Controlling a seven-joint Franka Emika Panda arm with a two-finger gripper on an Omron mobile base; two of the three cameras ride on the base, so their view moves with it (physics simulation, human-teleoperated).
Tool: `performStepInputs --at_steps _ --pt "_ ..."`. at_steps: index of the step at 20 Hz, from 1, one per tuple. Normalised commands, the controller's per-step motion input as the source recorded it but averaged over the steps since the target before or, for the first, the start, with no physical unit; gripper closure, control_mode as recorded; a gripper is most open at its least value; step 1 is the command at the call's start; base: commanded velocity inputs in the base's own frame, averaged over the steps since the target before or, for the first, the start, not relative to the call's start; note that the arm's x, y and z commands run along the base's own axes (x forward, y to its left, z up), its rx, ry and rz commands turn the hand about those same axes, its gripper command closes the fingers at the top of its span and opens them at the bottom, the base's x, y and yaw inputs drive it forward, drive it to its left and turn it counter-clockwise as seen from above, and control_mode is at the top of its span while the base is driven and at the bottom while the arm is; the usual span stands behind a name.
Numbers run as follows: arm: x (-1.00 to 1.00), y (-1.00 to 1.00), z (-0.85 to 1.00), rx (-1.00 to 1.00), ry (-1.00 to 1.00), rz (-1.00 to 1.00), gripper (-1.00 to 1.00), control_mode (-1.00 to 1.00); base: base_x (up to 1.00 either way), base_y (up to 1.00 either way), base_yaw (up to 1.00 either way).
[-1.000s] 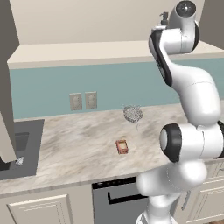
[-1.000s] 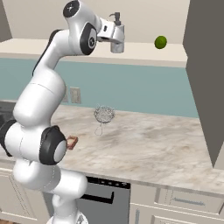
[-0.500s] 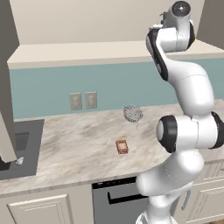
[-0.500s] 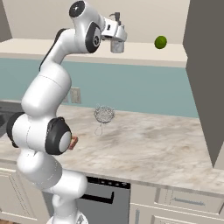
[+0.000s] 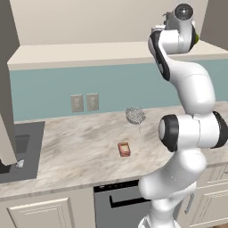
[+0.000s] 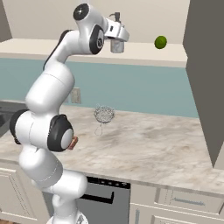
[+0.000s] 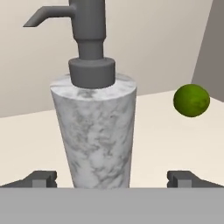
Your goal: Pick the bar soap and soap dispenser from the cabinet and place them on the counter.
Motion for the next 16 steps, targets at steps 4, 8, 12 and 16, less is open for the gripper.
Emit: performStepInputs --at_steps 4,8,12,16 --pt "0.13 0.00 -0.09 0.00 -0.07 0.01 -1.00 -1.00 0.00 0.00 0.00" --pt "0.14 0.00 -0.09 0.00 -0.08 0.01 -1.00 -1.00 0.00 0.00 0.00" --pt "0.17 -0.03 -0.12 0.00 -0.06 0.02 -1.00 -1.00 0.00 0.00 0.00" --pt "0.26 -0.15 -0.15 0.01 -0.01 0.02 -1.00 -1.00 0.00 0.00 0.00"
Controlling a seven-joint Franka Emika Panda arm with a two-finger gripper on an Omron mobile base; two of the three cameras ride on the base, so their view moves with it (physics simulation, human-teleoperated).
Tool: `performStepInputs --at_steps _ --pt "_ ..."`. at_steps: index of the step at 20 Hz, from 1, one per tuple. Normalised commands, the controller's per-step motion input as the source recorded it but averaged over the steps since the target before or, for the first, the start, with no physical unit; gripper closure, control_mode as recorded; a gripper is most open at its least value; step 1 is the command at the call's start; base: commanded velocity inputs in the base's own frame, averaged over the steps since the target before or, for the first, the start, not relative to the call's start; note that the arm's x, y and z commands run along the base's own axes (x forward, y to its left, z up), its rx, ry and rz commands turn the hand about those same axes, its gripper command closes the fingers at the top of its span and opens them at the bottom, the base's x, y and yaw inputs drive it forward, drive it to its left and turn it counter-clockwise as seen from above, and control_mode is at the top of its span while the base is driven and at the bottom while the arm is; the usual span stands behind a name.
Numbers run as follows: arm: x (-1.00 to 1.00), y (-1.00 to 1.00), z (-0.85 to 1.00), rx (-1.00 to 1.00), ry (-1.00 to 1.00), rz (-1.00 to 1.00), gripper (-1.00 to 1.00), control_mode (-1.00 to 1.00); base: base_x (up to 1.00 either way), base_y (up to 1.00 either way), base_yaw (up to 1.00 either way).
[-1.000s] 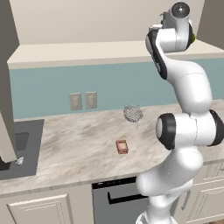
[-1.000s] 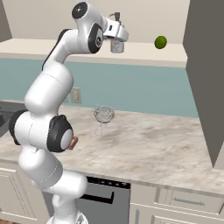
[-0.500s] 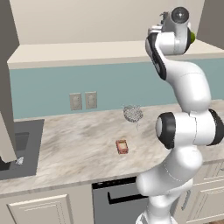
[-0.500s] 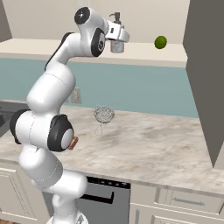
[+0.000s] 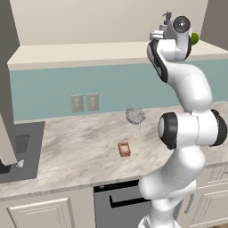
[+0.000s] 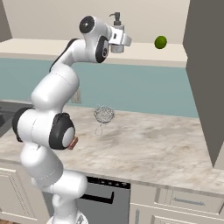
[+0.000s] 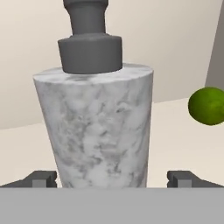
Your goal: Pick the bar soap and soap dispenser from the cabinet and place them on the counter.
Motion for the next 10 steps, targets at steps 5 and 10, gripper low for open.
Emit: performStepInputs --at_steps 5,10 --pt "0.29 -0.15 -0.08 0.02 0.01 0.01 -1.00 -1.00 0.00 0.00 0.00" --pt "0.08 0.07 -0.01 0.00 0.00 0.00 1.00 -1.00 0.00 0.00 0.00"
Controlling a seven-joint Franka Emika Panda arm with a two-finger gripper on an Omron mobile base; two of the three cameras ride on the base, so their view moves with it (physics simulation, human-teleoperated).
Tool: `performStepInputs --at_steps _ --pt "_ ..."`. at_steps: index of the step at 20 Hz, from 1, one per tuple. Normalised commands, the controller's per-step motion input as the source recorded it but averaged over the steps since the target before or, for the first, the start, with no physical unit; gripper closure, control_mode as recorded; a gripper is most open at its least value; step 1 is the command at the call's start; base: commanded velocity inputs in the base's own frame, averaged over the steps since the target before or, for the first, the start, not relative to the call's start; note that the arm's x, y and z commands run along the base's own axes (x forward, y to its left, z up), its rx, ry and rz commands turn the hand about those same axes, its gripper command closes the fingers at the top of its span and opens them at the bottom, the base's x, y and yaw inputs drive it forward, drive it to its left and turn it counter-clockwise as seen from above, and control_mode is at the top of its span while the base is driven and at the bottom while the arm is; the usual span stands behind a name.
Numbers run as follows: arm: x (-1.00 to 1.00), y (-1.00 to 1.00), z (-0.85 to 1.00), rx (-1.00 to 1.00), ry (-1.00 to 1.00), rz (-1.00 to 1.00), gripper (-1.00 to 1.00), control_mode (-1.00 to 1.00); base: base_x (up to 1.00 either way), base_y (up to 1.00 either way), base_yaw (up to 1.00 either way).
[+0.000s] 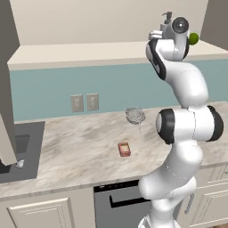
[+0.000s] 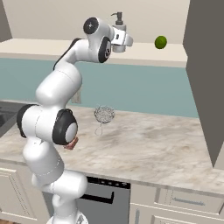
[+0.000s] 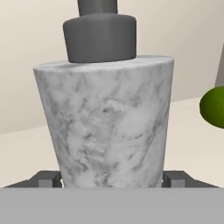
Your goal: Pick the bar soap and soap dispenser from the cabinet and place them on the counter.
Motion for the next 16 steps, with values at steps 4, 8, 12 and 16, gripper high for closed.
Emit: performStepInputs --at_steps 4,8,12,16 --pt "0.00 0.05 0.00 0.00 0.02 0.00 1.00 -1.00 0.00 0.00 0.00" --pt "-0.12 0.04 0.08 -0.01 0.02 0.00 1.00 -1.00 0.00 0.00 0.00" --pt "-0.24 0.12 0.27 -0.03 0.00 0.00 1.00 -1.00 0.00 0.00 0.00" --pt "-0.28 0.16 0.38 -0.03 0.01 0.00 1.00 -1.00 0.00 0.00 0.00"
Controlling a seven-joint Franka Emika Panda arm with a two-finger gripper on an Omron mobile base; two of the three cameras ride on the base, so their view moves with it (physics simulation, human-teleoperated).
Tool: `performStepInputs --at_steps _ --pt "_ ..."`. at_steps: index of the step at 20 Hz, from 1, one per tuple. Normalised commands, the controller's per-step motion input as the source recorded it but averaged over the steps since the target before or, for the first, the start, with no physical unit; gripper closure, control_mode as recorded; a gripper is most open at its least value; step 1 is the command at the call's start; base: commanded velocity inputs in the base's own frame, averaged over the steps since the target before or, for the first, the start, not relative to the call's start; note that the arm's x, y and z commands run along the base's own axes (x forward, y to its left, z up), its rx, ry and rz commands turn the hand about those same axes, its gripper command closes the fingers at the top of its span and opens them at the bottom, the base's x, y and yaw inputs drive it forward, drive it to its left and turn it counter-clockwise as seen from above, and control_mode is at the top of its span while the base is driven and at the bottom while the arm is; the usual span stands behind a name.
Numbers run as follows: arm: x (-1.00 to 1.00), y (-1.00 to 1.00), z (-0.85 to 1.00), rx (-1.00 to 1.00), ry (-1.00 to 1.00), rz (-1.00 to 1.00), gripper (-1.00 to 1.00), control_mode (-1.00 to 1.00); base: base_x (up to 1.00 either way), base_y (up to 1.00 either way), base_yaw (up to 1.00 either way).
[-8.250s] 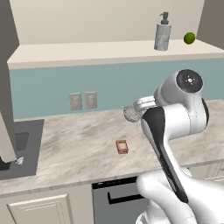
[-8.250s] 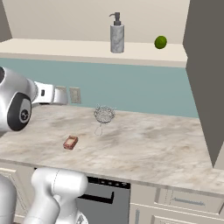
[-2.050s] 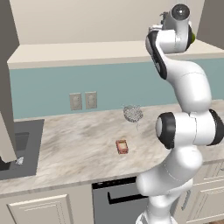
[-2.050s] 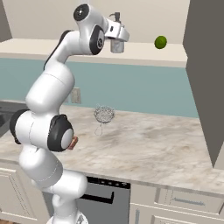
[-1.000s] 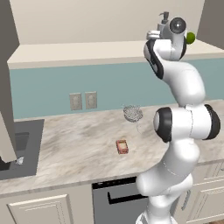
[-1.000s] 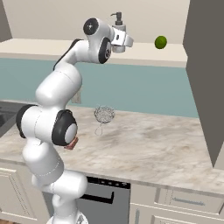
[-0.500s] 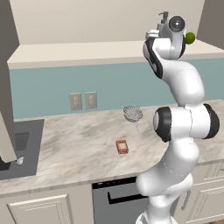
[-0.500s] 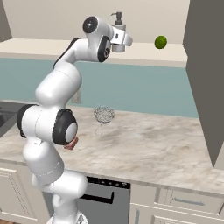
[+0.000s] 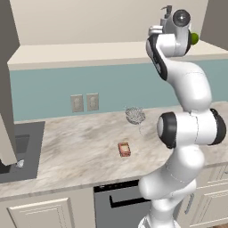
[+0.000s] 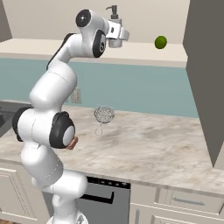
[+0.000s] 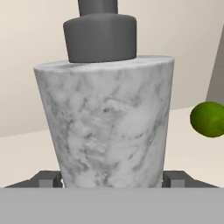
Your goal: Pick the bar soap and soap dispenser from the cabinet and place them on the counter.
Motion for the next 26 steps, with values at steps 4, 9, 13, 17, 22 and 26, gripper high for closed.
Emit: performStepInputs --at_steps 4,9,13,17,22,26 --pt "-0.35 0.15 0.31 -0.01 0.01 0.00 1.00 -1.00 0.00 0.00 0.00" --pt "-0.40 0.15 0.17 0.00 0.03 0.00 1.00 -1.00 0.00 0.00 0.00" --pt "-0.48 0.09 0.00 0.01 0.01 0.01 1.00 -1.00 0.00 0.00 0.00" --pt "-0.59 0.10 0.00 0.00 0.00 0.00 1.00 -1.00 0.00 0.00 0.00" --pt "-0.62 0.11 0.00 0.00 0.00 0.00 1.00 -1.00 0.00 0.00 0.00" --pt "-0.62 0.10 0.00 0.00 -0.01 0.00 1.00 -1.00 0.00 0.00 0.00"
